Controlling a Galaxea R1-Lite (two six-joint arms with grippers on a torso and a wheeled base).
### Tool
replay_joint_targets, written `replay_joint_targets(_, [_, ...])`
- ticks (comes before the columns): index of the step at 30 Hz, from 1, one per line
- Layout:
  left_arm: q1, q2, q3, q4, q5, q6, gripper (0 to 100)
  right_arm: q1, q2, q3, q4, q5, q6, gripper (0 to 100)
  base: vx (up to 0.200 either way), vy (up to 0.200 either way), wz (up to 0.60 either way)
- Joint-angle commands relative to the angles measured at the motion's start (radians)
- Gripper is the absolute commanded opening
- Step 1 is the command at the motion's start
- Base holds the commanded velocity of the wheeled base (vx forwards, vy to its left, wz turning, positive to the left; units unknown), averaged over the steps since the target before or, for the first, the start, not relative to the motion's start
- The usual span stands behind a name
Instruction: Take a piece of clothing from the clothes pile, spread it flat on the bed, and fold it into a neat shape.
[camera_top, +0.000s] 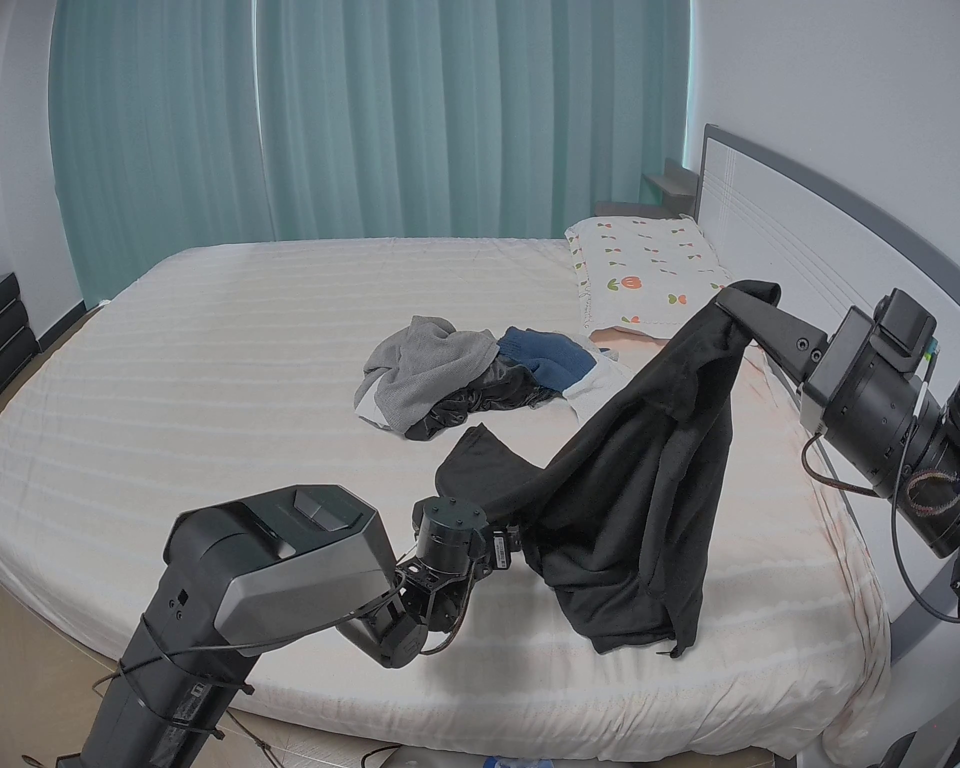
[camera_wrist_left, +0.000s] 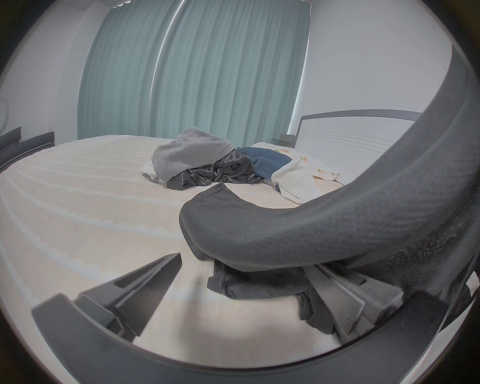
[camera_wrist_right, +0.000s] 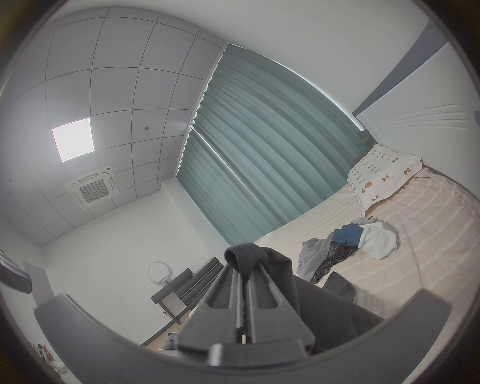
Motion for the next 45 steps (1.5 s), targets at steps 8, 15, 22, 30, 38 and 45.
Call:
replay_joint_targets(8, [0.011, -0.100, 0.112, -0.023, 0.003, -0.001, 0, -0.042, 0.045, 0.003, -0.003, 0.000, 0.001, 0, 0.000, 0.000, 0.00])
replay_joint_targets(15, [0.007, -0.355, 0.282, -0.020, 0.003, -0.003, 0, -0.086, 0.089, -0.007, 0.002, 0.000, 0.001, 0, 0.000, 0.000, 0.00])
replay_joint_targets(22, [0.025, -0.628, 0.322, 0.076, 0.003, -0.003, 0, -0.146, 0.158, -0.047, -0.008, 0.000, -0.010, 0, 0.000, 0.000, 0.00])
replay_joint_targets(30, [0.099, -0.827, 0.144, 0.334, -0.002, -0.077, 0, -0.212, 0.148, -0.335, 0.077, 0.010, -0.032, 0, 0.000, 0.000, 0.00])
replay_joint_targets(38, [0.108, -0.939, 0.285, 0.354, -0.011, -0.115, 0, -0.207, 0.099, -0.346, 0.107, 0.035, -0.032, 0, 0.000, 0.000, 0.00])
replay_joint_targets(45, [0.094, -0.936, 0.497, 0.354, -0.014, -0.308, 0, -0.247, 0.166, -0.085, 0.092, 0.102, -0.018, 0, 0.000, 0.000, 0.00])
